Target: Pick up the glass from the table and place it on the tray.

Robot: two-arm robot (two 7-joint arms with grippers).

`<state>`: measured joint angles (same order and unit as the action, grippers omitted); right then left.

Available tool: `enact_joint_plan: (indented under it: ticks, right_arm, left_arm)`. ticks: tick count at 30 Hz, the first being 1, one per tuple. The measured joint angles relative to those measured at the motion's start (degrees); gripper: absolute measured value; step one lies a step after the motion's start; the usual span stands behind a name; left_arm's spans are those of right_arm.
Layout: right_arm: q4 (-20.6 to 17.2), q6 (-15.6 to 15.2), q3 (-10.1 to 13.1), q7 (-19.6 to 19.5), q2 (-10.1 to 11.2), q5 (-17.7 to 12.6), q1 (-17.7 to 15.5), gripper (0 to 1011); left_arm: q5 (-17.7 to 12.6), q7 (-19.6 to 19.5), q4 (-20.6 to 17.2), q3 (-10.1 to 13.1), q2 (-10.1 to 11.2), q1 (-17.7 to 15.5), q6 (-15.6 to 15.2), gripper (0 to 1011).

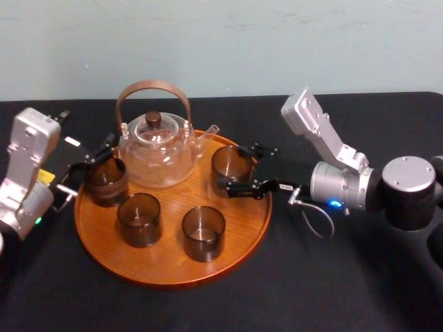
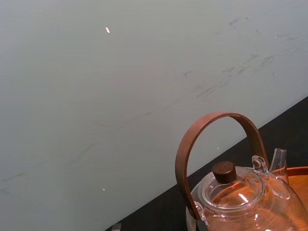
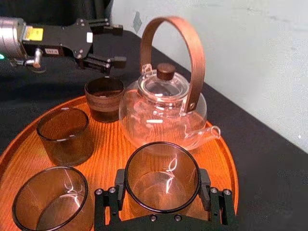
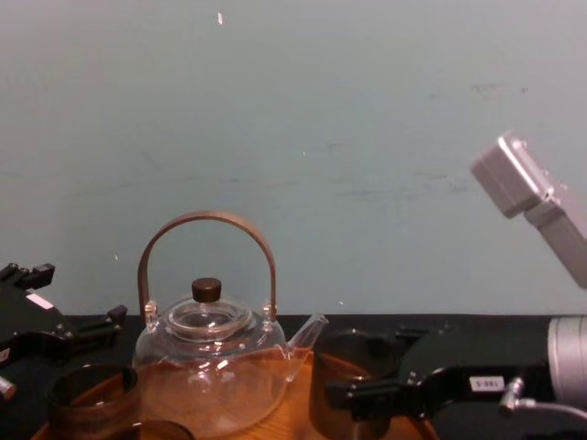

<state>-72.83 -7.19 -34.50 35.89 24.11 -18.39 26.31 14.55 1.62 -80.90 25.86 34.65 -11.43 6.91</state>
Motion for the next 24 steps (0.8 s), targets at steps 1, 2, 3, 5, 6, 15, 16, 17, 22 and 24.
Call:
enact_joint_plan:
  ticks: [1,2,3,5,6,15,16,17,22,24]
  right_arm:
    - [0.3,0.09,-0.06,-0.02,-0.14,0.04,0.05,902]
    - [0.49,0.17,-0.09,-0.06,-0.23,0.07,0.07,902]
    - [0.76,0.26,-0.13,-0.09,-0.33,0.09,0.1,902]
    - [1.56,0.5,-0.24,-0.15,-0.7,0.17,0.18,902]
    - [1.83,0.58,-0.29,-0.15,-0.82,0.18,0.22,902]
    - [3.9,1.25,-0.63,0.01,-1.7,0.63,0.42,902]
    - [4.05,1.27,-0.63,0.01,-1.77,0.65,0.42,902]
    - [4.17,1.28,-0.64,0.0,-1.84,0.68,0.42,902]
    - [4.83,1.29,-0.67,-0.05,-2.15,0.89,0.42,903]
    - [5.03,1.29,-0.66,-0.11,-2.25,0.98,0.41,902]
  left_arm:
    - [0.0,0.0,0.0,0.0,0.0,0.0,0.0,1001]
    - [0.0,0.0,0.0,0.0,0.0,0.0,0.0,1001]
    - [0.0,0.0,0.0,0.0,0.0,0.0,0.0,1001]
    - [0.0,0.0,0.0,0.0,0.0,0.0,0.0,1001]
    - [0.0,0.0,0.0,0.0,0.0,0.0,0.0,1001]
    - [0.0,0.0,0.0,0.0,0.0,0.0,0.0,1001]
    - [0.0,0.0,0.0,0.0,0.0,0.0,0.0,1001]
    - [0.0,0.0,0.0,0.0,0.0,0.0,0.0,1001]
    - [0.0,0.0,0.0,0.0,0.0,0.0,0.0,1001]
    - [0.0,0.0,0.0,0.0,0.0,0.0,0.0,1001]
